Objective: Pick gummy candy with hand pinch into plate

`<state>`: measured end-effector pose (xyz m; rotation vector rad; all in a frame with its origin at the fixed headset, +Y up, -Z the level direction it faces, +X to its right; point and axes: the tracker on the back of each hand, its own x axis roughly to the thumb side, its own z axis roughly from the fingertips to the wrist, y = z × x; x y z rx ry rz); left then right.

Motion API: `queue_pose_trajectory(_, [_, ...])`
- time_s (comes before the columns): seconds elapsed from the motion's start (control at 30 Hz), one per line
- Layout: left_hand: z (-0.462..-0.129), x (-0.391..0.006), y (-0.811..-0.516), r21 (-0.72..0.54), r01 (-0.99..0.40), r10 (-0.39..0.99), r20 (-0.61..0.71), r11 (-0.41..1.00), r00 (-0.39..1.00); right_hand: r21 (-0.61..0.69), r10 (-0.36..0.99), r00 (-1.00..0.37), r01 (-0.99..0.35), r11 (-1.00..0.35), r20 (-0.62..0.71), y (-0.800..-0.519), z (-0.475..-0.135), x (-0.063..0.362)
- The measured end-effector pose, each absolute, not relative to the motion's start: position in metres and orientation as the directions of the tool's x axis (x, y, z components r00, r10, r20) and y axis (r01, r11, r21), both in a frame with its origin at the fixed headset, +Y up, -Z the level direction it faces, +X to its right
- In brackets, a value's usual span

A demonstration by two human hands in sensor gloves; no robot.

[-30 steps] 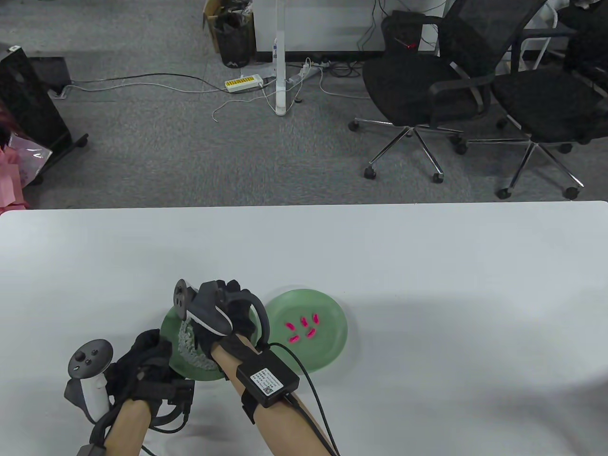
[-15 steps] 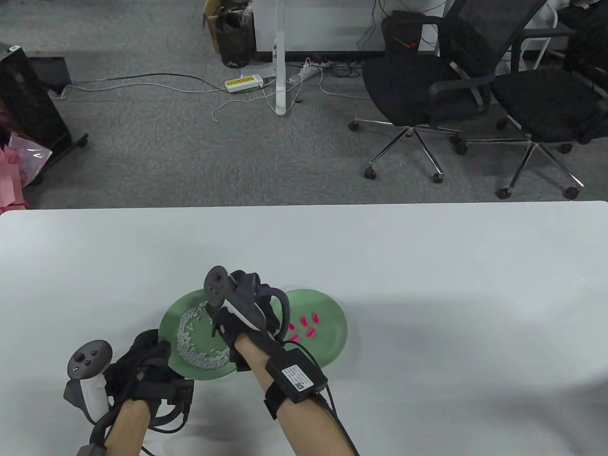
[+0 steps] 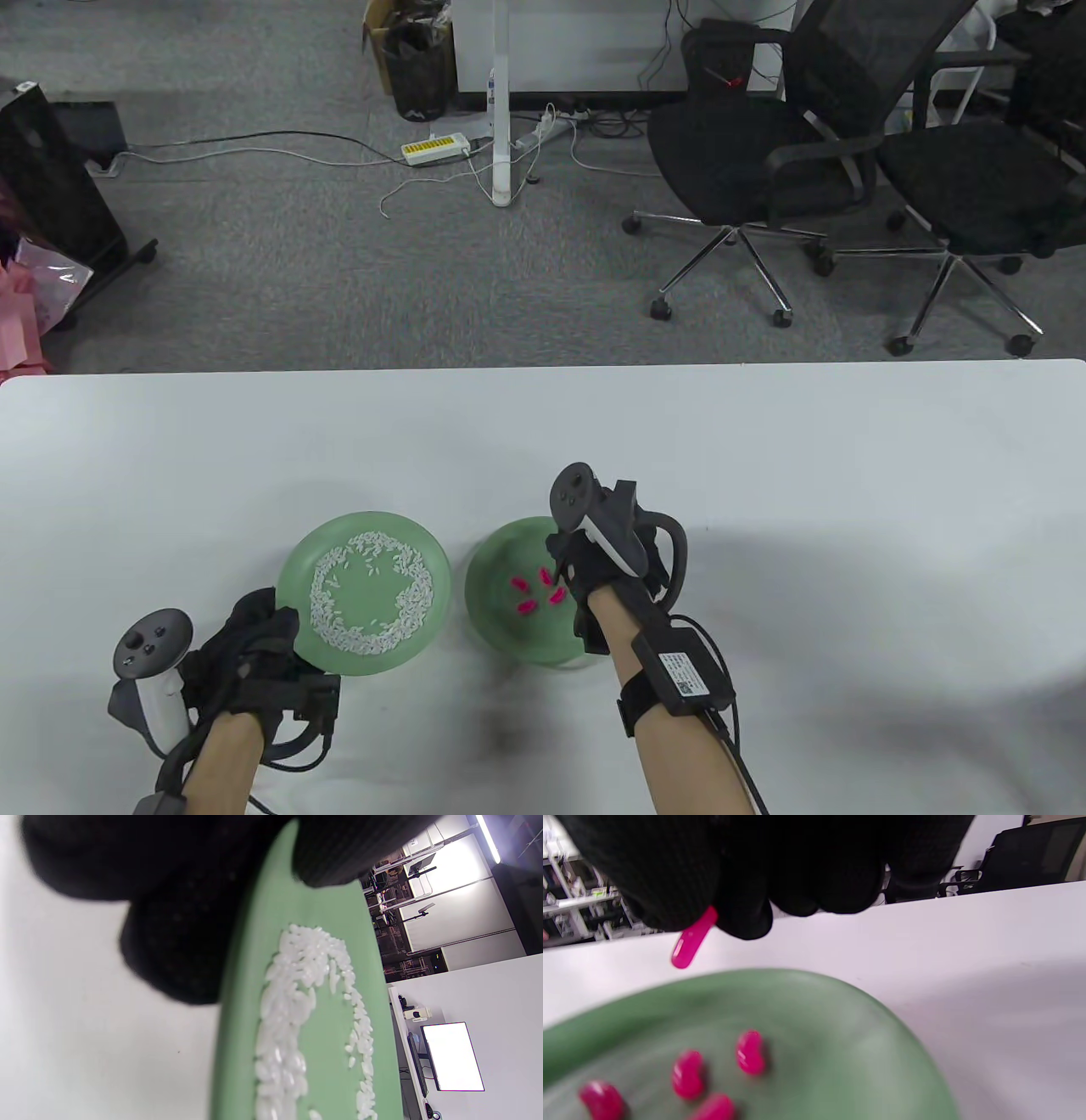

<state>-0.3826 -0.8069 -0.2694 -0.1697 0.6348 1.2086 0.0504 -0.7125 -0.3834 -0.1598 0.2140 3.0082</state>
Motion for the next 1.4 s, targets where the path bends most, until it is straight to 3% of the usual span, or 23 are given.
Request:
queue_pose_trajectory(0.23, [-0.271, -0.385, -0.809, 0.207, -0.906, 0.81, -0.55, 0.369, 0.204, 0.224, -0.046, -0.998, 0.036, -0.974, -0.042, -0.724, -0.374, 0.053])
queue_pose_trajectory(0.43, [-0.271, -0.386, -0.812, 0.206, -0.907, 0.809, -0.553, 0.367, 0.201, 0.233, -0.059, -0.996, 0.043, -0.972, -0.061, -0.734, -0.372, 0.054])
queue_pose_trajectory(0.87, [-0.277, -0.396, -0.842, 0.228, -0.891, 0.758, -0.628, 0.392, 0.173, -0.116, 0.151, -0.987, -0.143, -0.983, -0.062, -0.693, -0.349, 0.098])
queue_pose_trajectory(1.27, [-0.285, -0.403, -0.858, 0.238, -0.862, 0.727, -0.658, 0.448, 0.197, -0.189, 0.181, -0.983, -0.172, -0.967, -0.03, -0.691, -0.321, 0.15])
queue_pose_trajectory(1.33, [-0.285, -0.4, -0.853, 0.253, -0.826, 0.717, -0.656, 0.504, 0.237, -0.188, 0.183, -0.983, -0.174, -0.967, -0.027, -0.692, -0.317, 0.155])
queue_pose_trajectory(1.4, [-0.286, -0.396, -0.844, 0.214, -0.757, 0.67, -0.648, 0.617, 0.362, -0.196, 0.185, -0.983, -0.178, -0.964, -0.016, -0.693, -0.314, 0.158])
